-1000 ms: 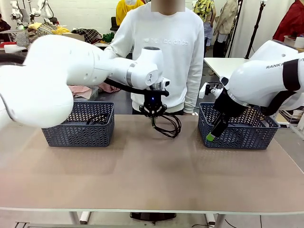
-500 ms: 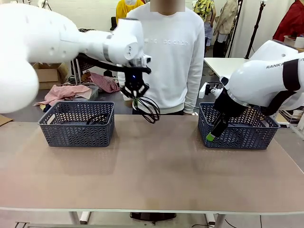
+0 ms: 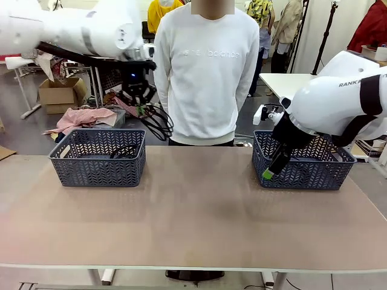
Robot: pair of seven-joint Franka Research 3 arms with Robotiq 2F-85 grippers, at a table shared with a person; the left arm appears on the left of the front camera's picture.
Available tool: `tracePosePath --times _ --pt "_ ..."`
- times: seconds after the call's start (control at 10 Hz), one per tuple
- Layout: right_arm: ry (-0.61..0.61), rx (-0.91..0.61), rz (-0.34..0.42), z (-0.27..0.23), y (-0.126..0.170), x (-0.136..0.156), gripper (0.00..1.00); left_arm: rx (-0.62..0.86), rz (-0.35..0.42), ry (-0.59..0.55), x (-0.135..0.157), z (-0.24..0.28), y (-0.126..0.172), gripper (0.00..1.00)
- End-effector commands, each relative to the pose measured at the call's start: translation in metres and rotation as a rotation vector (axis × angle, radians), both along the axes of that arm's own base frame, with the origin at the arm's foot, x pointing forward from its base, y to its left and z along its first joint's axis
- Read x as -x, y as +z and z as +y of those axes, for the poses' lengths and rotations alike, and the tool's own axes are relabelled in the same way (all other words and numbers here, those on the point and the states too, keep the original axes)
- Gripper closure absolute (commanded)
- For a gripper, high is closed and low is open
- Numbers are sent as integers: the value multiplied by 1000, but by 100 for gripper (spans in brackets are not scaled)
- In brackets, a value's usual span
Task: Organize the cables according to human instructions.
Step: Pick up a bundle of cables and place it in the basket indicated by the human.
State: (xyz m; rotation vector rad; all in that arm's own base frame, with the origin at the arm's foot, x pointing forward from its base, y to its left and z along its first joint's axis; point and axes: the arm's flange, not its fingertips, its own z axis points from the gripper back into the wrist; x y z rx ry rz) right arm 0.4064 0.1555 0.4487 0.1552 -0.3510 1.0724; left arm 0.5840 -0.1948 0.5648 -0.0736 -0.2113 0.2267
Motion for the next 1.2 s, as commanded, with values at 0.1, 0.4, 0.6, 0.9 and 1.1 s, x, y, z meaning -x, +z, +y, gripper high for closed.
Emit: tracePosePath --times 0.1,0.4,0.6,0.9,1.1 --pt "-3 0 0 1 1 0 0 81 -14 27 37 56 2 100" --pt "-3 0 0 1 1 0 0 122 -42 111 51 103 -2 100" --pt "-3 0 0 1 1 0 0 134 -55 146 52 125 -13 100" --pt "-3 0 0 1 1 0 0 105 -77 116 37 137 -39 100" --pt "-3 0 0 1 1 0 0 53 -73 95 22 140 -54 100"
